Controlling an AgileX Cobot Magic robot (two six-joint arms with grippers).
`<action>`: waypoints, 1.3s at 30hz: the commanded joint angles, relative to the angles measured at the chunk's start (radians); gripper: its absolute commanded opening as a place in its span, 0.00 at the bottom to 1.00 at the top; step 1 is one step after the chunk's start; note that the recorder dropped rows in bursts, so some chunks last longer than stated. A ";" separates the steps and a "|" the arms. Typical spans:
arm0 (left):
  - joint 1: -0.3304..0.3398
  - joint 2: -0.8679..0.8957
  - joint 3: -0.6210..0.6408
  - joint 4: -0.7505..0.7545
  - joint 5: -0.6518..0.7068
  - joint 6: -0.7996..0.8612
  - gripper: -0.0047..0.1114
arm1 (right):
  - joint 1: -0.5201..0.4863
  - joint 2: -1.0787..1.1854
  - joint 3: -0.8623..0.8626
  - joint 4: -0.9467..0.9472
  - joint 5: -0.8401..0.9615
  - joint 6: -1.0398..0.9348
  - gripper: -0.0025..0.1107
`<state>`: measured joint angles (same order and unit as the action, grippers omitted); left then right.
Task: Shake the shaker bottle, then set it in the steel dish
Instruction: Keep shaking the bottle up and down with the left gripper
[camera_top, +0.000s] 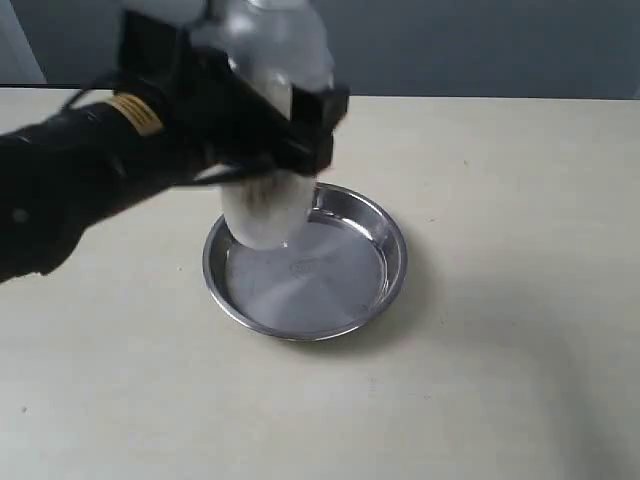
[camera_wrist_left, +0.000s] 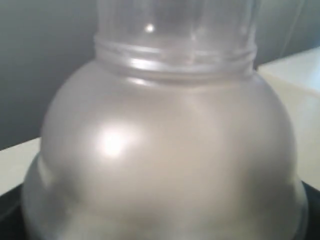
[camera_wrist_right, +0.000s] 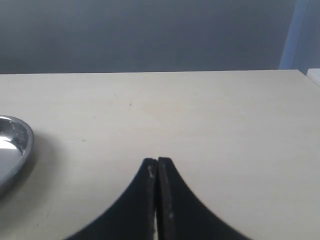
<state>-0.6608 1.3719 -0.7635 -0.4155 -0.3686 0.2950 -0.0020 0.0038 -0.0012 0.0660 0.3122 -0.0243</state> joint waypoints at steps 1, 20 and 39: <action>-0.040 -0.126 -0.131 0.189 -0.131 0.000 0.04 | 0.002 -0.004 0.001 -0.001 -0.008 -0.002 0.02; -0.010 0.053 -0.026 -0.037 -0.043 -0.005 0.04 | 0.002 -0.004 0.001 -0.001 -0.008 -0.002 0.02; -0.025 -0.070 -0.120 0.004 -0.091 0.098 0.04 | 0.002 -0.004 0.001 -0.001 -0.008 -0.002 0.02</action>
<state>-0.7055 1.3670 -0.8457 -0.3525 -0.3936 0.3602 -0.0020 0.0038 -0.0012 0.0660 0.3122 -0.0262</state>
